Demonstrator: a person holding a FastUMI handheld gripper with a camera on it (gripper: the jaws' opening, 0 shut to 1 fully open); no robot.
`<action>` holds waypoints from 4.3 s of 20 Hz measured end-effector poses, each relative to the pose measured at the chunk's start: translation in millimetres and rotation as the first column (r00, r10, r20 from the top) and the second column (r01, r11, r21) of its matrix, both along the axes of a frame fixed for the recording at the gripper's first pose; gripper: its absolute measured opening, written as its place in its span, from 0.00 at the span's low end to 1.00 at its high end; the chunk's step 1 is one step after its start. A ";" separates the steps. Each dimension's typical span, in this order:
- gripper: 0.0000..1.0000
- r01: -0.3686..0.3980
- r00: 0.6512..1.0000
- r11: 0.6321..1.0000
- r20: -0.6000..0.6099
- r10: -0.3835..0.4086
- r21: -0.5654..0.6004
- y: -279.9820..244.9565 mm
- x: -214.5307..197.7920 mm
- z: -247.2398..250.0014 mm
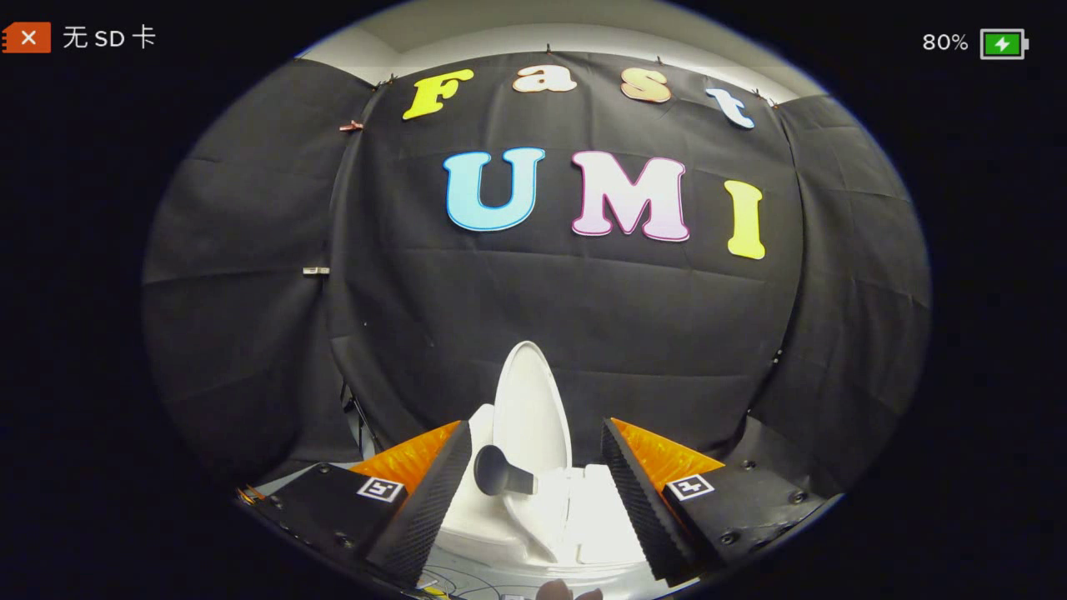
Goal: Open the toilet lid.
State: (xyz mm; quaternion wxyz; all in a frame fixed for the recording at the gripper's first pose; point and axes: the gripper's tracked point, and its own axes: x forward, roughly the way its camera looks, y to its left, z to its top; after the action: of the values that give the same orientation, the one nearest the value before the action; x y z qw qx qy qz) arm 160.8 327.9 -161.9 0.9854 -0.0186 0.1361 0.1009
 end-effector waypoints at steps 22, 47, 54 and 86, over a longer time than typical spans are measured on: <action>0.98 0.081 0.989 0.993 0.114 -0.090 0.084 -172.5 -58.5 120.5; 0.98 0.137 0.977 0.988 0.152 -0.147 0.070 -255.0 -127.2 123.9; 0.98 0.137 0.977 0.989 0.153 -0.145 0.061 -253.7 -128.4 126.5; 0.98 0.143 0.983 0.990 0.114 -0.143 0.013 -276.3 -98.4 107.6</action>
State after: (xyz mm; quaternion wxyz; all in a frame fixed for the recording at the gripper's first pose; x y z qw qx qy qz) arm 62.4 51.6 -54.3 0.9963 -0.0120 0.0799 0.0291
